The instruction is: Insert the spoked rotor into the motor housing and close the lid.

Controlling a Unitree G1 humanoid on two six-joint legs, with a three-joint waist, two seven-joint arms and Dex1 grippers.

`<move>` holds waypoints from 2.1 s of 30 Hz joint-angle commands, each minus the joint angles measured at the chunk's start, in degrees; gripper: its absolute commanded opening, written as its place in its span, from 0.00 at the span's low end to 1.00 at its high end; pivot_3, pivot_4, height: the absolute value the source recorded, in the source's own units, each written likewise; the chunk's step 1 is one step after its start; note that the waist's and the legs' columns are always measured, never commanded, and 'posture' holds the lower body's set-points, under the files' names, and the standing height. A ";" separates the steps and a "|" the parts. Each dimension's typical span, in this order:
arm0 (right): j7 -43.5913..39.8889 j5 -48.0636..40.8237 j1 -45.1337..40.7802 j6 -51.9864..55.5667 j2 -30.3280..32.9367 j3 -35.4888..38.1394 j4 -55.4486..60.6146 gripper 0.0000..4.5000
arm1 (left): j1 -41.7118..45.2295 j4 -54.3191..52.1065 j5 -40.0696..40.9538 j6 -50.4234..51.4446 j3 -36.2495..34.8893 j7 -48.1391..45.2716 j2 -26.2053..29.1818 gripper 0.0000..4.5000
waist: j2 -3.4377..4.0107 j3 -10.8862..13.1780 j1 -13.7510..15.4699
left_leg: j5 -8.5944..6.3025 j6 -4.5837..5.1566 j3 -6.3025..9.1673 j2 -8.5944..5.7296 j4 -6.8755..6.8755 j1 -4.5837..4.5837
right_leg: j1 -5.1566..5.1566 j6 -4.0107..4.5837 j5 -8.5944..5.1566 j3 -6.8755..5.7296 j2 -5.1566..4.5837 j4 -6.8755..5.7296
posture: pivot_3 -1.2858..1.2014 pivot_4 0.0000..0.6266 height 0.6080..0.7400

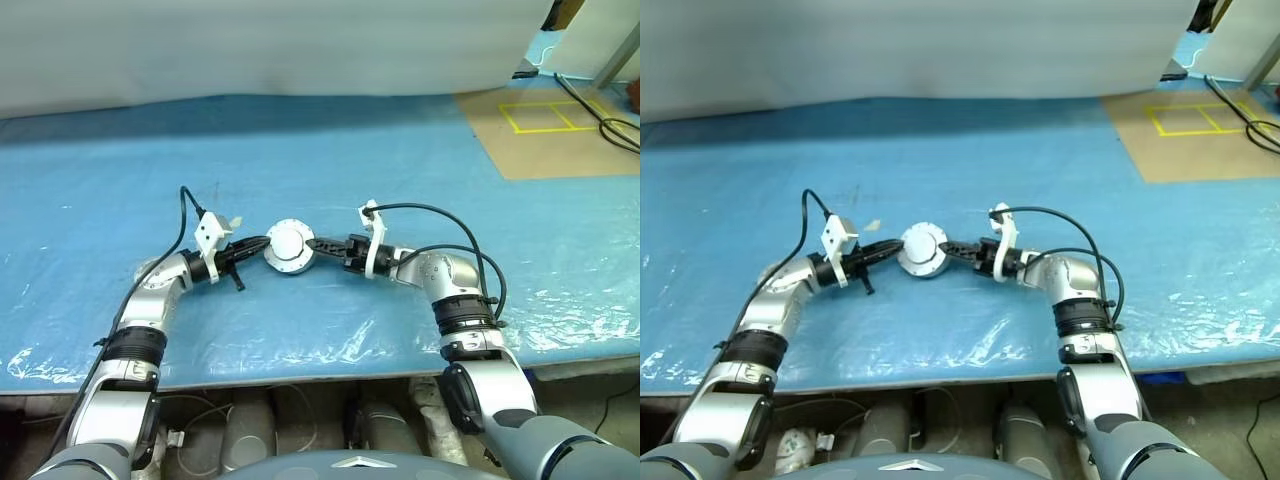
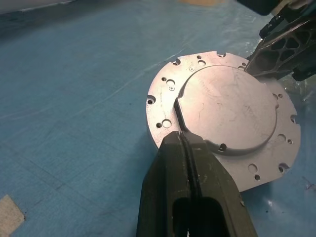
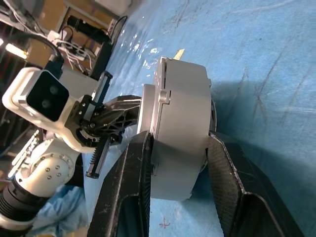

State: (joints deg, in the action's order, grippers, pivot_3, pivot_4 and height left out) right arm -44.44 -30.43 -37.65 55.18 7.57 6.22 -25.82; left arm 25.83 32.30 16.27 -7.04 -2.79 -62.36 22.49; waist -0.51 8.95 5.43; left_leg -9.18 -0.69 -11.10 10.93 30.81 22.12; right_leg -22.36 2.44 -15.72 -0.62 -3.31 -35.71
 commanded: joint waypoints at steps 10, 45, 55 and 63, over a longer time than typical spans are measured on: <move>8.03 -4.39 1.84 4.64 -3.56 5.28 -0.21 0.28 | -2.36 -11.48 7.91 8.66 -2.79 -1.56 0.37 0.01 | 0.00 0.00 -0.13 | 0.01 0.02 0.17 0.09 0.20 0.71 | -0.49 0.04 0.03 -0.31 0.02 -0.10 | 0.52 0.24 1.00; 24.74 -22.68 -5.54 5.05 -9.60 23.67 2.05 0.27 | -3.51 -23.95 34.48 48.80 -16.21 11.95 -2.18 0.20 | 0.03 0.05 0.03 | 0.03 0.00 0.78 0.01 0.38 1.27 | -0.63 0.07 0.07 -0.74 0.07 -0.03 | 0.52 0.24 1.00; 28.72 -29.63 -9.76 6.79 -10.42 25.21 5.36 0.27 | -4.45 -25.78 44.11 54.66 -21.31 21.57 -7.21 0.98 | 0.02 0.08 0.12 | 0.03 -0.03 0.96 -0.01 0.46 1.37 | -0.62 0.04 0.09 -0.84 0.12 -0.04 | 0.52 0.24 1.00; 30.84 -33.45 -10.47 7.84 -10.70 24.60 7.87 0.27 | -2.39 -23.99 49.93 58.65 -22.85 28.15 -9.92 1.00 | 0.00 0.09 0.05 | 0.04 -0.05 1.06 -0.08 0.51 1.42 | -0.62 -0.08 0.15 -0.84 0.12 -0.03 | 0.52 0.24 1.00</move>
State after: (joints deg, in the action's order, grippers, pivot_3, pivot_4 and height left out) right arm -12.62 -59.40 -45.79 62.90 -2.79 30.65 -21.72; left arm 22.43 8.73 64.23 51.19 -24.53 -34.69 12.52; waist -0.51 9.04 5.49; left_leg -9.15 -0.74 -10.03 10.85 31.32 23.54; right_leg -22.97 2.35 -15.57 -1.47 -3.19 -35.74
